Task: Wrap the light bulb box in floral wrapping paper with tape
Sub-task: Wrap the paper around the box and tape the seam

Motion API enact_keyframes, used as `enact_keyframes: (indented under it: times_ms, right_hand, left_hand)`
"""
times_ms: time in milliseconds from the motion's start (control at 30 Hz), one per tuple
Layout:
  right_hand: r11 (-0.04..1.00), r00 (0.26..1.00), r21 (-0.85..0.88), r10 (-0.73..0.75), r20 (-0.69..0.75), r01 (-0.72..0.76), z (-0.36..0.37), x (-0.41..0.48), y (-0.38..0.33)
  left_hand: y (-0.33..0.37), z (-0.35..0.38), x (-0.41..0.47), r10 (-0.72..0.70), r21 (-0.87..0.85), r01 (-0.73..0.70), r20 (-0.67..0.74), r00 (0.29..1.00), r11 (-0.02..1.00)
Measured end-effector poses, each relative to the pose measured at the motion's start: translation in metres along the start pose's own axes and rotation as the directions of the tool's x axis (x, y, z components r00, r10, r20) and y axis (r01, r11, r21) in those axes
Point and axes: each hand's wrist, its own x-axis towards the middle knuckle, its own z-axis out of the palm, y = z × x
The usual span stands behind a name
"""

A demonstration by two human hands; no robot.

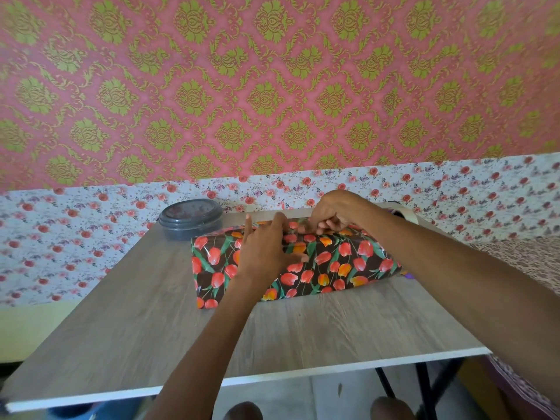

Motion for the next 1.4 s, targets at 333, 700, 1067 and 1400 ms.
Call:
enact_keyframes:
  times_ms: [333,700,1067,1400]
  right_hand:
    - [0.994,0.856,-0.061,-0.112,-0.506,0.094,0.018,0.027,0.004]
    - [0.967,0.864,-0.245,-0.176,-0.472,0.062,0.006,0.013,0.001]
    - [0.995,0.849,-0.055,-0.101,-0.519,0.084,0.016,0.023,0.007]
    - [0.983,0.831,-0.065,-0.180,-0.527,0.171,0.019,0.021,0.012]
  left_hand:
    - [0.003,-0.002,0.001,-0.039,-0.031,0.039,-0.016,0.999,0.999]
    - [0.007,-0.005,-0.003,-0.075,-0.012,0.075,0.007,0.997,0.997]
    - [0.005,-0.005,-0.001,0.055,0.117,-0.065,0.085,0.995,0.991]
    - [0.007,-0.006,-0.006,0.088,0.147,-0.100,0.089,0.992,0.984]
